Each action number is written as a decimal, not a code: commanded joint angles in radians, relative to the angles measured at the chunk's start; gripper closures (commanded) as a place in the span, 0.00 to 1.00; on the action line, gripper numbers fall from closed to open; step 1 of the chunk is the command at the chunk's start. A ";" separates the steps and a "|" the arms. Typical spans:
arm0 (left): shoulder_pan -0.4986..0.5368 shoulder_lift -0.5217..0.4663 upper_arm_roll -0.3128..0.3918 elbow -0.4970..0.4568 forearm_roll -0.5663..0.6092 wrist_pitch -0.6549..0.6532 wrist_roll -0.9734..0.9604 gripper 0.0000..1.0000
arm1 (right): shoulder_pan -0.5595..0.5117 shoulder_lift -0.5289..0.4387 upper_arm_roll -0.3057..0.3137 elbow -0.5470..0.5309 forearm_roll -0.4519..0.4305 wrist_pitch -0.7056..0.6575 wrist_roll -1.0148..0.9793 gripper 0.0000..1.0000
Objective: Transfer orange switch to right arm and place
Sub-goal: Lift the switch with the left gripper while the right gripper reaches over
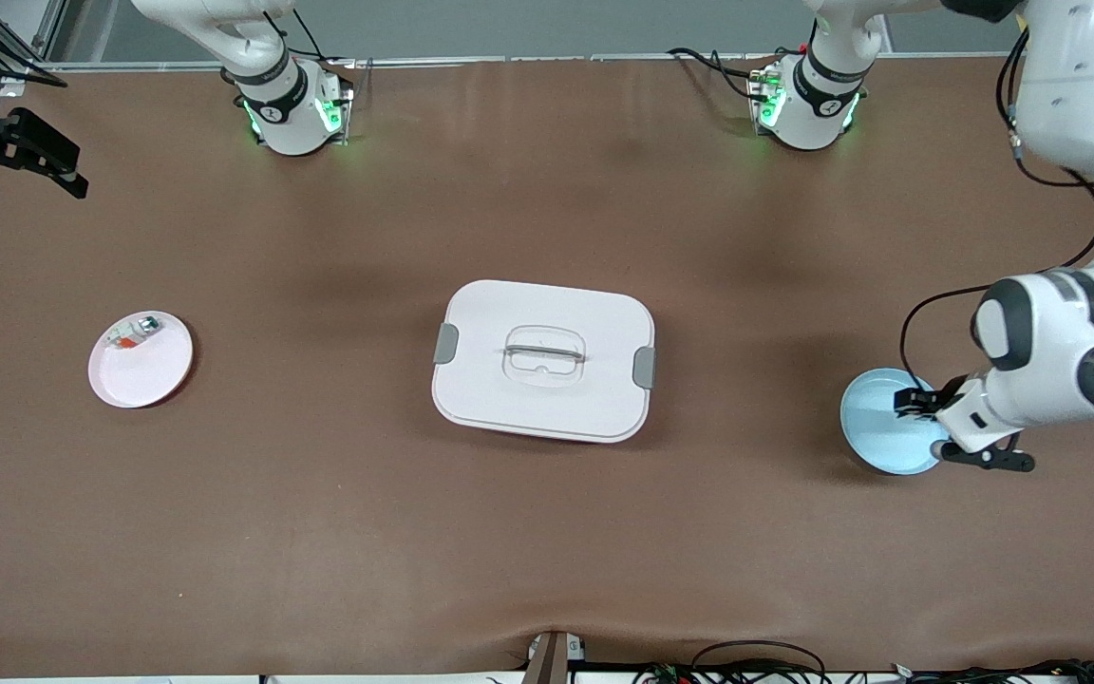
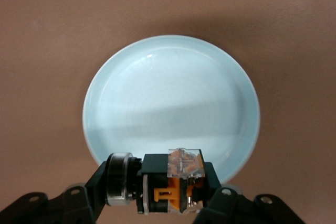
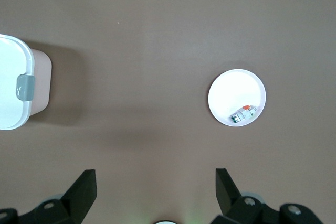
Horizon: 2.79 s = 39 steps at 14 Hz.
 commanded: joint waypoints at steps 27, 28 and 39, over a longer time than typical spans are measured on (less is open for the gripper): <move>-0.101 -0.305 -0.645 0.352 -0.601 -0.105 -1.964 0.86 | -0.076 0.291 -0.005 0.077 0.088 0.013 -0.015 0.00; -0.142 -0.290 -0.645 0.351 -0.597 -0.049 -2.003 0.86 | -0.074 0.285 -0.005 0.077 0.162 0.007 -0.006 0.00; -0.350 -0.104 -0.636 0.349 -0.514 0.261 -2.215 0.86 | 0.118 0.203 0.000 0.071 0.601 0.048 0.034 0.00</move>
